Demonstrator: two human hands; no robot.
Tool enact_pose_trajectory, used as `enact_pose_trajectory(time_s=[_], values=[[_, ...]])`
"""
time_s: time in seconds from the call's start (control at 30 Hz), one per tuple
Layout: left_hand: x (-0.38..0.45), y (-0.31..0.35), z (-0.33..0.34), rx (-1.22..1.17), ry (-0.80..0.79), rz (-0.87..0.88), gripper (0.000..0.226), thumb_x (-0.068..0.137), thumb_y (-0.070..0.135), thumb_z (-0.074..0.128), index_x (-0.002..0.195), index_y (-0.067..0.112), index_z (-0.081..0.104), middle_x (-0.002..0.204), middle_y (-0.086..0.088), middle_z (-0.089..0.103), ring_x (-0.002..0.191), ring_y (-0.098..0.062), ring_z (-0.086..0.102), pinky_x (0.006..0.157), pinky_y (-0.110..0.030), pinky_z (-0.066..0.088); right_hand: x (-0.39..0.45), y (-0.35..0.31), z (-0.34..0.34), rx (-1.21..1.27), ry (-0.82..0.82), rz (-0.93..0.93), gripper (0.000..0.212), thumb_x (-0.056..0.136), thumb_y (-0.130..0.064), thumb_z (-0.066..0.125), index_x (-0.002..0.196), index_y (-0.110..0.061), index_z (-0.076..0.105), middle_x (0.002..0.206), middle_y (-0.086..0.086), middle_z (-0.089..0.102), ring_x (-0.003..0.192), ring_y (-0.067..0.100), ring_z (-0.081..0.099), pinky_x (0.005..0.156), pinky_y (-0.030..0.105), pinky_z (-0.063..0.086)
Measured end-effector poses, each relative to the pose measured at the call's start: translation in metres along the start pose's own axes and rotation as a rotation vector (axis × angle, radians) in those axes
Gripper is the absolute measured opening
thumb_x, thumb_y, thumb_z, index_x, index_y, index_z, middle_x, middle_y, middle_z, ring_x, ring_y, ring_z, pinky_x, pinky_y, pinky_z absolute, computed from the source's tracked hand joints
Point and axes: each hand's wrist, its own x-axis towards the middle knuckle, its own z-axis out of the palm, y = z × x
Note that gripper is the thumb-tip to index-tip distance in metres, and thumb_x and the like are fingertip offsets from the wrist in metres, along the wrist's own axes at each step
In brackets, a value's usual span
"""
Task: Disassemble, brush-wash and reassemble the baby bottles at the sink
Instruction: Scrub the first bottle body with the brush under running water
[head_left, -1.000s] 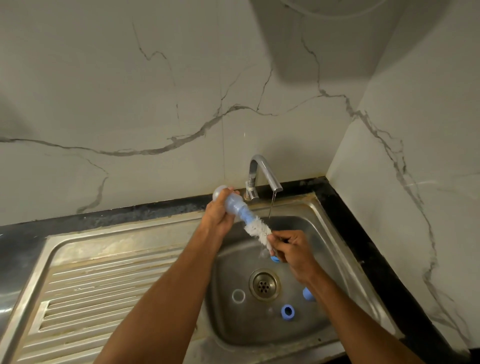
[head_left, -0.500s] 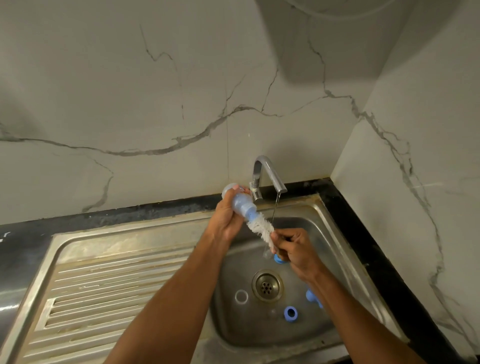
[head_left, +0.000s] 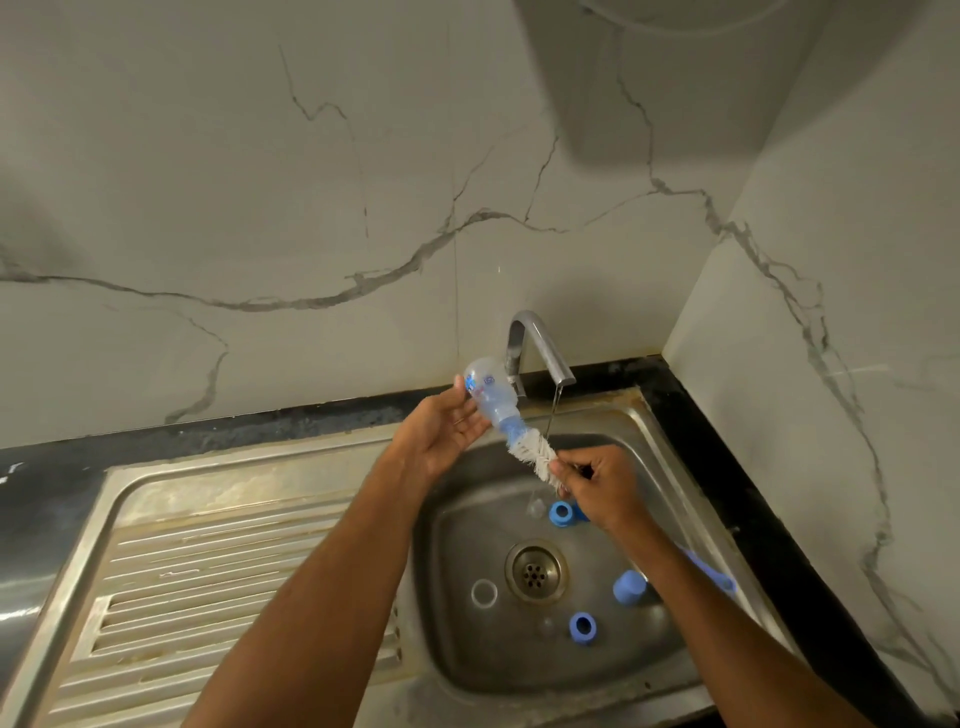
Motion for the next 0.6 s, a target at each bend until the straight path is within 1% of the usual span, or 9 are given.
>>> enact_pose_trajectory(time_s=[0.07, 0.1, 0.13, 0.2, 0.27, 0.37, 0.4, 0.5, 0.6], values=[[0.001, -0.001, 0.009, 0.047, 0.016, 0.012, 0.050, 0.095, 0.042, 0.060, 0.126, 0.003, 0.060, 0.118, -0.018, 0.070, 0.112, -0.030, 0.067, 0.097, -0.042, 0.055, 0.001, -0.003, 0.009, 0.006, -0.028, -0.014, 0.009, 0.087, -0.005, 0.073, 0.094, -0.007, 0.078, 0.068, 0.006, 0.073, 0.058, 0.016, 0.069, 0.055, 0.028, 0.058], [0.004, -0.003, 0.013, 0.072, 0.040, 0.017, 0.055, 0.093, 0.045, 0.061, 0.127, 0.001, 0.058, 0.118, -0.019, 0.069, 0.111, -0.030, 0.067, 0.096, -0.042, 0.055, 0.002, -0.006, 0.015, 0.021, -0.047, -0.023, 0.009, 0.087, -0.005, 0.072, 0.094, -0.006, 0.078, 0.069, 0.006, 0.074, 0.058, 0.016, 0.069, 0.055, 0.030, 0.058], [0.006, -0.005, 0.017, 0.078, 0.074, 0.017, 0.058, 0.092, 0.044, 0.064, 0.129, 0.000, 0.054, 0.119, -0.020, 0.066, 0.109, -0.029, 0.067, 0.095, -0.042, 0.056, 0.002, -0.010, 0.021, 0.049, -0.060, -0.029, 0.009, 0.087, -0.004, 0.072, 0.094, -0.005, 0.078, 0.068, 0.005, 0.073, 0.057, 0.015, 0.069, 0.056, 0.031, 0.057], [0.011, -0.005, 0.018, 0.024, 0.139, 0.007, 0.061, 0.091, 0.038, 0.070, 0.132, -0.002, 0.050, 0.114, -0.019, 0.065, 0.098, -0.026, 0.068, 0.089, -0.041, 0.057, -0.002, -0.015, 0.024, 0.143, -0.081, -0.009, 0.008, 0.088, -0.003, 0.070, 0.091, -0.001, 0.077, 0.063, -0.002, 0.071, 0.055, 0.008, 0.066, 0.057, 0.023, 0.053], [0.015, 0.000, 0.012, -0.039, 0.146, -0.002, 0.060, 0.093, 0.034, 0.071, 0.135, -0.001, 0.048, 0.109, -0.017, 0.064, 0.094, -0.024, 0.066, 0.089, -0.040, 0.057, -0.011, -0.014, 0.018, 0.228, -0.121, 0.047, 0.011, 0.091, -0.004, 0.067, 0.085, -0.001, 0.077, 0.058, -0.005, 0.067, 0.052, 0.004, 0.059, 0.054, 0.017, 0.046], [0.007, -0.011, 0.016, -0.100, 0.128, -0.038, 0.059, 0.091, 0.034, 0.073, 0.134, 0.002, 0.048, 0.114, -0.018, 0.062, 0.096, -0.024, 0.066, 0.081, -0.040, 0.059, -0.016, -0.012, 0.012, 0.351, -0.137, 0.133, 0.018, 0.093, -0.006, 0.064, 0.080, -0.003, 0.076, 0.057, 0.005, 0.063, 0.048, 0.008, 0.050, 0.050, 0.021, 0.040], [0.003, -0.017, 0.021, -0.097, 0.118, -0.045, 0.058, 0.091, 0.035, 0.072, 0.133, 0.001, 0.049, 0.112, -0.018, 0.063, 0.094, -0.024, 0.066, 0.079, -0.040, 0.059, -0.015, -0.012, 0.014, 0.387, -0.128, 0.157, 0.018, 0.094, -0.006, 0.064, 0.080, -0.006, 0.076, 0.057, 0.006, 0.062, 0.047, 0.008, 0.048, 0.048, 0.022, 0.038], [0.001, -0.019, 0.025, -0.154, 0.071, -0.008, 0.062, 0.090, 0.036, 0.072, 0.135, -0.001, 0.050, 0.103, -0.016, 0.064, 0.087, -0.022, 0.066, 0.078, -0.039, 0.060, -0.016, -0.013, 0.019, 0.461, -0.124, 0.177, 0.020, 0.095, -0.008, 0.062, 0.080, -0.007, 0.076, 0.058, 0.010, 0.059, 0.046, 0.012, 0.040, 0.044, 0.023, 0.031], [0.005, -0.011, 0.021, -0.206, 0.042, 0.019, 0.065, 0.091, 0.035, 0.072, 0.139, 0.002, 0.044, 0.105, -0.017, 0.062, 0.087, -0.022, 0.065, 0.080, -0.038, 0.059, -0.019, -0.012, 0.009, 0.494, -0.140, 0.174, 0.022, 0.096, -0.007, 0.060, 0.080, -0.007, 0.075, 0.059, 0.010, 0.058, 0.049, 0.013, 0.042, 0.047, 0.025, 0.032]])
